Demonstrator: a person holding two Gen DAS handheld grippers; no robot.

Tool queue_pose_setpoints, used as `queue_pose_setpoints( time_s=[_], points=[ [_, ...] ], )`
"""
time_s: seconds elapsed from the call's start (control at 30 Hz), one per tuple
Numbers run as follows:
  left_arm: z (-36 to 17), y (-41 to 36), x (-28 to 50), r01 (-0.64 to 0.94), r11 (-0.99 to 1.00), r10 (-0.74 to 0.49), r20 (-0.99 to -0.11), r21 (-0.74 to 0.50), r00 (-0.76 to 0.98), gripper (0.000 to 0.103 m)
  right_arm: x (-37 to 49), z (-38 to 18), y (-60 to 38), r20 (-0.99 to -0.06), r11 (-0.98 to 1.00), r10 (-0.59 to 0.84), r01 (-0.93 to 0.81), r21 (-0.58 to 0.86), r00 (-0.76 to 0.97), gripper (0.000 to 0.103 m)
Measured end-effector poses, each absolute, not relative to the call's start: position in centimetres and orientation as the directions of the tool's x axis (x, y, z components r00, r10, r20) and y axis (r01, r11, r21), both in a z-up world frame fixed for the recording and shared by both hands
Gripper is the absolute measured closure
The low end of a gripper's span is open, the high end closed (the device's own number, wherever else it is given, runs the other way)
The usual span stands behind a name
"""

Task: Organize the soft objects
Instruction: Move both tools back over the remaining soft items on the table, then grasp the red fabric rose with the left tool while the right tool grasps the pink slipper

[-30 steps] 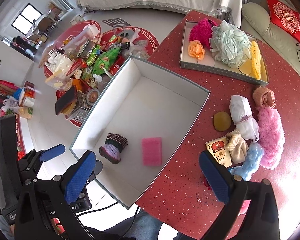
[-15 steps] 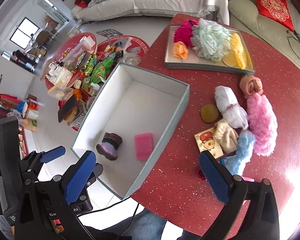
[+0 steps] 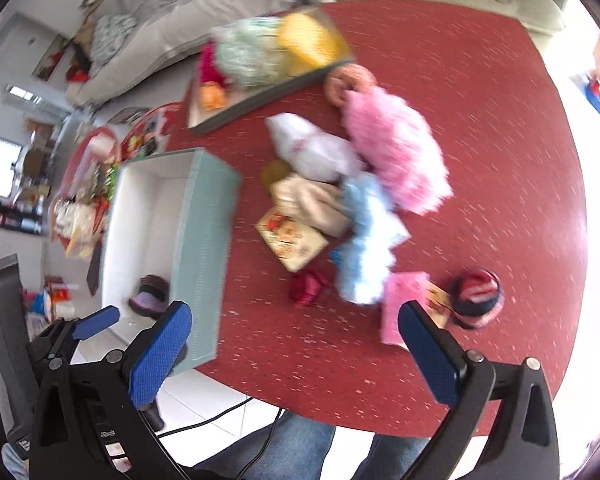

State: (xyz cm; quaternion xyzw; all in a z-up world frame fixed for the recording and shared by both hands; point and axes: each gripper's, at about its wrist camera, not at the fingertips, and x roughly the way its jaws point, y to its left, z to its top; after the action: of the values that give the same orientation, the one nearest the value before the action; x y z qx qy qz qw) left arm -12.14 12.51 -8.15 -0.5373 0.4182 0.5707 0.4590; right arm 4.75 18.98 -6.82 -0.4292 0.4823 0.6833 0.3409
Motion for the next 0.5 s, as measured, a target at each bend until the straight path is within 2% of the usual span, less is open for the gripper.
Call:
queue_pose_setpoints(
  time_s=[0.3,0.5],
  points=[
    [-12.7,15.5,-7.2,-0.979,-0.194,-0.018,-0.997,-0.065,0.07,0.001,16.3,-13.1,19.3,-0.949,0.02,0.004,-0.948,0.316,-0.316,0.0],
    [-16.3,17.0,-5.9,-0.967,-0.25,-0.056,-0.997,-0.044,0.06,0.001,19.6,-16.0,18.9,-0.958,0.098,-0.031,-0.955,0.281,-0.285,0.0]
  ],
)
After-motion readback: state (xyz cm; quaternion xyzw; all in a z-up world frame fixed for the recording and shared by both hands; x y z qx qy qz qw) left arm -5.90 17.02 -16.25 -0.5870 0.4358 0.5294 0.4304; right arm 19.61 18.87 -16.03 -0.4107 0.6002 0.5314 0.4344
